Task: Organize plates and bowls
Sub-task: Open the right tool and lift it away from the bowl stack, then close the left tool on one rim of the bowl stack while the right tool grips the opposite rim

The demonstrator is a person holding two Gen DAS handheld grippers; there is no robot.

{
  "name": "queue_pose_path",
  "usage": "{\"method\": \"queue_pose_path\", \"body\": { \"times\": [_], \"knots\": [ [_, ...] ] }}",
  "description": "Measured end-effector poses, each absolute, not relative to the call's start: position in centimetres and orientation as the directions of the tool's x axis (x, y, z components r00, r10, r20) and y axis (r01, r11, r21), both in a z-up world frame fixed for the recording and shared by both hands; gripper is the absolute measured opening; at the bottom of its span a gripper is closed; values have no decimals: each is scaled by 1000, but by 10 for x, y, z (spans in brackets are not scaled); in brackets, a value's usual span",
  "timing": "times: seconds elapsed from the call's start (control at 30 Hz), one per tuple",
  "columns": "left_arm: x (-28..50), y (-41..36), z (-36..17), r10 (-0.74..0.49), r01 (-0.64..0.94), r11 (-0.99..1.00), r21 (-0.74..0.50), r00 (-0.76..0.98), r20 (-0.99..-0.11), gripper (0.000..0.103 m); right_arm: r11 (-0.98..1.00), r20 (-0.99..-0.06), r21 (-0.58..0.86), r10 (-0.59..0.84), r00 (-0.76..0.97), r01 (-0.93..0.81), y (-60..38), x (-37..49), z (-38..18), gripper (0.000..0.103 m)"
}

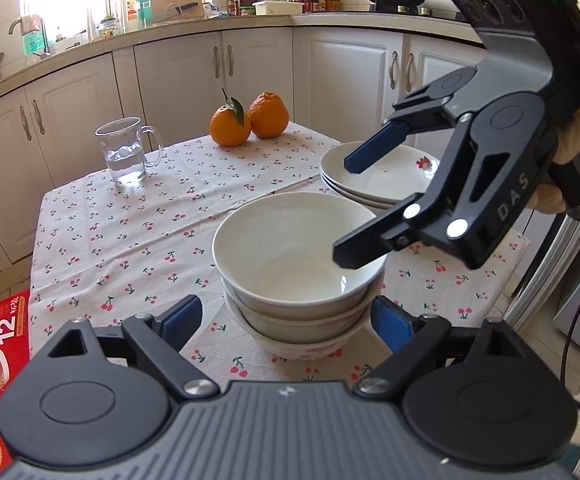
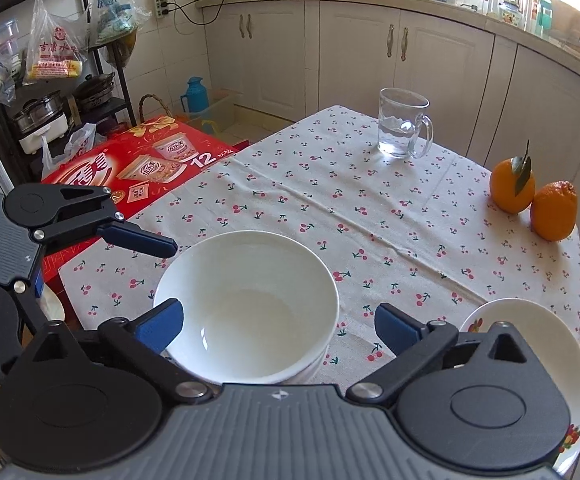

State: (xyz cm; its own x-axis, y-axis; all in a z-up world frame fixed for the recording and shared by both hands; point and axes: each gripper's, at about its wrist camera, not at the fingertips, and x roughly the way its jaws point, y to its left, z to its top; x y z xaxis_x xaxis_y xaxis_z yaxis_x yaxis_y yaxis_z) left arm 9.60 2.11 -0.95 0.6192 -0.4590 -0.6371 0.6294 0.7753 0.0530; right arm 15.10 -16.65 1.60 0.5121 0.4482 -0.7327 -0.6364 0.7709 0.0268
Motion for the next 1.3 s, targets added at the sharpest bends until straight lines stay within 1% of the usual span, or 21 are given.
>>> {"method": "queue_pose_path", "body": {
  "times": [0.2,0.3,0.37,0.5,0.77,0.9,1.07,1.17,1.3],
  "knots": [
    [100,32,-15,-437,667,740,90,578,-690,91,694,-739,-175,376,559,-698,-166,115,17,103],
    [105,34,-22,-430,686,723,85,543,-721,91,637,-767,-246,334,549,-731,-162,99,3,103],
    [109,33,-26,-435,702,707,85,526,-731,91,606,-795,-265,302,525,-750,-158,95,-9,103],
    [116,30,-34,-451,733,676,78,495,-743,91,585,-827,-245,290,482,-773,-154,95,-28,103],
    [140,28,-48,-505,807,589,47,413,-758,91,604,-827,-163,347,442,-780,-160,118,-43,103],
    [151,27,-52,-540,849,529,18,352,-765,91,581,-827,-118,391,403,-805,-161,133,-47,103],
    [158,23,-51,-553,896,442,31,300,-778,91,550,-828,-93,421,371,-830,-159,148,-50,103],
    [160,22,-48,-563,920,390,44,276,-779,90,537,-833,-56,440,336,-842,-159,156,-51,101],
    [166,22,-48,-581,943,332,21,222,-783,89,510,-833,-22,466,298,-860,-159,161,-50,97]
  ]
}}
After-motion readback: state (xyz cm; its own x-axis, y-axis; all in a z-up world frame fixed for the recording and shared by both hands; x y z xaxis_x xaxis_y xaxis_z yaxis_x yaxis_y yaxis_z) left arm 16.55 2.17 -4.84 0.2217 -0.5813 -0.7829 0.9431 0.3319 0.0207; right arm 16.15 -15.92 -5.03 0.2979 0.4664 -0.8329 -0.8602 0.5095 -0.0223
